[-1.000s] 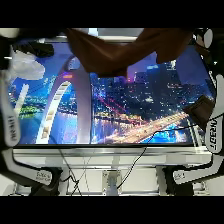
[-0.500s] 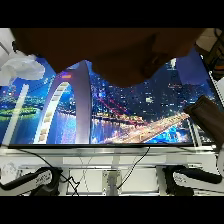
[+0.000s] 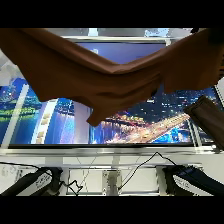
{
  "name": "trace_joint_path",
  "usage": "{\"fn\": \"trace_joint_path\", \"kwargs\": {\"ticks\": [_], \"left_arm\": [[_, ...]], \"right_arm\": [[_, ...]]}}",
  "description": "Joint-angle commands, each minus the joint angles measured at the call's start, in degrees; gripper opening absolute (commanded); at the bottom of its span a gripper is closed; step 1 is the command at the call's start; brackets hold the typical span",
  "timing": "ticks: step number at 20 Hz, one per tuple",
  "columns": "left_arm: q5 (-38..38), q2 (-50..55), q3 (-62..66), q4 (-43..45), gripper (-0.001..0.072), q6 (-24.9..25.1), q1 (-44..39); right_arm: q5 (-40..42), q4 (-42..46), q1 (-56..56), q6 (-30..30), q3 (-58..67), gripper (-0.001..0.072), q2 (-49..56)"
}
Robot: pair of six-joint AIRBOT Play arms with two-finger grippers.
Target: Fold the shirts.
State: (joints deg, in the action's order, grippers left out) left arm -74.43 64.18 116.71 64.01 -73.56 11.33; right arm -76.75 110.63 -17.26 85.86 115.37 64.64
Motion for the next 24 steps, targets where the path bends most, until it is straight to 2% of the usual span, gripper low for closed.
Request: {"fn": "trace_joint_path", "kwargs": {"ticks": [1,4,6,8,10,12,13,14,15,16,17,18,19,22,24], "left_arm": [[-2.54,3.91,-6.05,-4.39,0.0013,-1.62,0.04],[-4.85,12.76,-9.70,-9.44,0.0014,-1.66,-0.37],[-4.79,19.63,-11.02,-10.32,0.0015,-1.68,-1.60],[-4.68,27.26,-11.37,-10.49,0.0015,-1.68,-3.63],[-2.71,34.99,-11.37,-11.69,0.0016,-1.64,-5.99],[3.76,41.62,-11.37,-13.81,0.0016,-1.64,-8.28],[7.69,44.26,-11.32,-15.78,0.0017,-1.62,-9.03],[11.04,45.97,-11.30,-18.18,0.0040,-1.42,-9.27],[14.56,47.10,-11.30,-20.33,0.0165,-0.66,-9.25],[17.81,47.41,-11.30,-20.81,0.0359,0.13,-9.20],[20.76,47.36,-11.17,-20.52,0.0518,0.11,-9.14],[21.64,47.36,-10.19,-20.59,0.0535,0.15,-8.83],[21.53,47.36,-8.28,-20.59,0.0535,0.85,-8.41],[18.32,47.30,3.34,-20.72,0.0535,4.04,-6.29],[19.34,44.68,8.15,-20.65,0.0534,6.40,-4.22]], "right_arm": [[-0.98,0.13,1.66,-0.20,-0.04,0.0021,4.35],[-0.22,-2.05,6.49,-0.15,-1.95,0.0021,13.94],[1.88,-7.72,9.73,-0.20,-4.26,0.0022,21.14],[7.69,-14.10,11.85,-0.17,-6.43,0.0023,28.15],[17.00,-17.11,12.31,-0.11,-7.80,0.0023,34.84],[25.18,-17.20,12.13,1.07,-7.76,0.0023,39.82],[28.96,-17.57,12.17,4.20,-7.76,0.0024,41.59],[31.85,-17.57,12.17,7.52,-7.76,0.0024,42.53],[34.42,-17.55,12.22,9.62,-7.76,0.0024,42.95],[36.28,-17.46,12.31,10.49,-7.74,0.0069,42.99],[37.16,-17.22,12.35,10.54,-7.63,0.0226,42.82],[36.94,-16.35,12.35,10.51,-7.61,0.0373,42.38],[36.00,-15.37,12.33,10.25,-7.61,0.0440,41.53],[30.38,-6.64,12.28,10.10,-7.63,0.0448,36.00],[25.09,-0.50,12.28,10.10,-7.63,0.0446,30.12]]}}
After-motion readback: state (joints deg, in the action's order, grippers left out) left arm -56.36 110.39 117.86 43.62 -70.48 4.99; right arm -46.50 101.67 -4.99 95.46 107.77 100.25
